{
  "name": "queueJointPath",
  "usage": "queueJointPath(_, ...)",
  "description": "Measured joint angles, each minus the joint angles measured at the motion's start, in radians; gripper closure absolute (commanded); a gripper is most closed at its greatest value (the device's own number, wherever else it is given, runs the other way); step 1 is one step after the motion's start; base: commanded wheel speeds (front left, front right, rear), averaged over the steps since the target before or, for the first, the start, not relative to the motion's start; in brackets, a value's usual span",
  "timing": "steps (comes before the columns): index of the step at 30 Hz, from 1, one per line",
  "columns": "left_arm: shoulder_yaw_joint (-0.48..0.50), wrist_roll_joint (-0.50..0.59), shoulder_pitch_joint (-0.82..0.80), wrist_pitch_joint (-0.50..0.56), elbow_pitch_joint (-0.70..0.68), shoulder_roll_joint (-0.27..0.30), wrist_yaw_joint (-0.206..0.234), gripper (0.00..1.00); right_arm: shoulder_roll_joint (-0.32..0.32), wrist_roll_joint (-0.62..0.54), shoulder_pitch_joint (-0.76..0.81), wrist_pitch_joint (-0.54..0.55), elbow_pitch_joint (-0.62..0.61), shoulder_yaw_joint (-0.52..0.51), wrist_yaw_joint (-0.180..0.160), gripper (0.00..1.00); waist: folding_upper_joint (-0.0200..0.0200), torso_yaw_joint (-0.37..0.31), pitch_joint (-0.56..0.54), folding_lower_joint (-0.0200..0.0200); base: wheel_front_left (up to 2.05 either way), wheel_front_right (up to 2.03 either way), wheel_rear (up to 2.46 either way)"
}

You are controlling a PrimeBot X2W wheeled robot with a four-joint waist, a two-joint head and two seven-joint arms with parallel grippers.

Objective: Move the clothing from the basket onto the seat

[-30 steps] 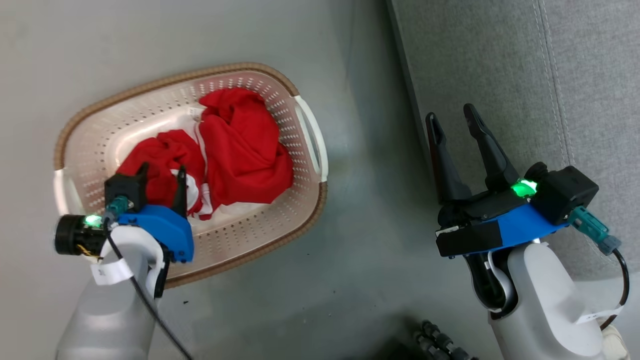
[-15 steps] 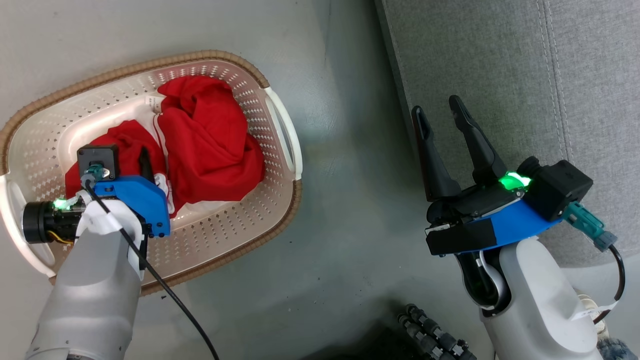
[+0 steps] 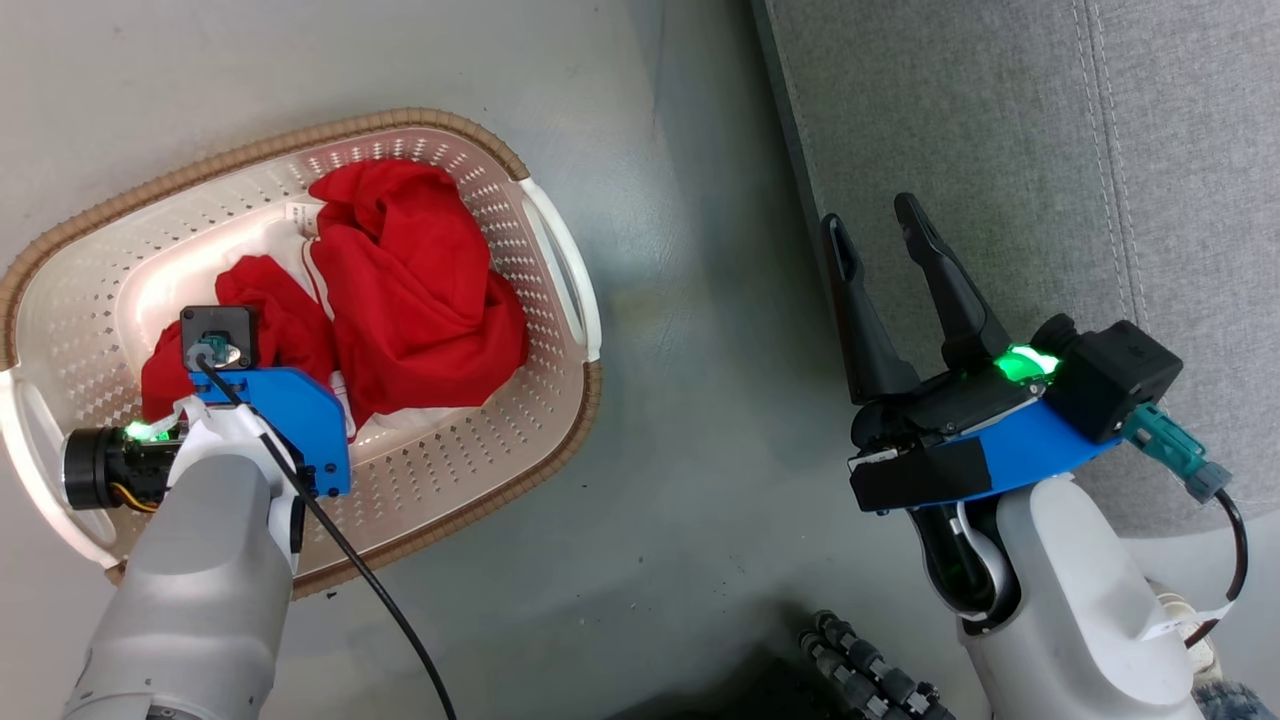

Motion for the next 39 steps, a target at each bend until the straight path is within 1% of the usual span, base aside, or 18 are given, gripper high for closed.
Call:
queueJointPath(15, -0.022, -0.02, -0.005, -0.018, 0.012, -0.024, -0.028, 1.0, 0.0, -0.011, 0.0, 0.0, 0.009, -0.007, 0.0, 0.0, 0.0, 0.018, -0.029, 0.0, 0.0, 0.0, 0.0)
queueJointPath(21, -0.036, -0.029, -0.005, -0.042, 0.016, -0.054, -0.062, 1.0, 0.0, -0.04, 0.0, 0.0, 0.032, -0.024, 0.0, 0.0, 0.0, 0.04, -0.081, 0.0, 0.0, 0.0, 0.0)
queueJointPath(28, -0.064, -0.037, 0.01, -0.086, 0.018, -0.096, -0.098, 1.0, 0.001, -0.088, 0.018, 0.0, 0.073, -0.052, 0.0, 0.0, 0.0, 0.081, -0.177, 0.0, 0.0, 0.0, 0.0)
queueJointPath(29, -0.064, -0.037, 0.01, -0.086, 0.018, -0.096, -0.098, 1.0, 0.001, -0.088, 0.018, 0.0, 0.073, -0.052, 0.0, 0.0, 0.0, 0.081, -0.177, 0.0, 0.0, 0.0, 0.0)
queueJointPath(30, -0.076, -0.044, 0.022, -0.099, 0.019, -0.107, -0.118, 1.0, 0.001, -0.101, 0.03, 0.0, 0.088, -0.062, 0.0, 0.0, 0.0001, 0.094, -0.213, 0.0, 0.0, 0.0, 0.0)
queueJointPath(33, -0.1, -0.047, 0.039, -0.114, 0.016, -0.12, -0.14, 1.0, 0.001, -0.118, 0.054, 0.0, 0.112, -0.078, 0.0, 0.0, 0.0, 0.115, -0.272, -0.0001, 0.0, 0.0, 0.0)
queueJointPath(36, -0.131, -0.063, 0.064, -0.13, 0.001, -0.121, -0.154, 1.0, 0.001, -0.134, 0.081, 0.0, 0.136, -0.087, 0.0, 0.0, 0.0, 0.136, -0.336, -0.0001, 0.0, 0.0, 0.0)
queueJointPath(39, -0.19, -0.113, 0.107, -0.138, -0.058, -0.121, -0.165, 1.0, 0.001, -0.146, 0.11, 0.0, 0.161, -0.091, 0.0, 0.0, 0.0001, 0.156, -0.405, -0.0001, 0.0, 0.0, 0.0)
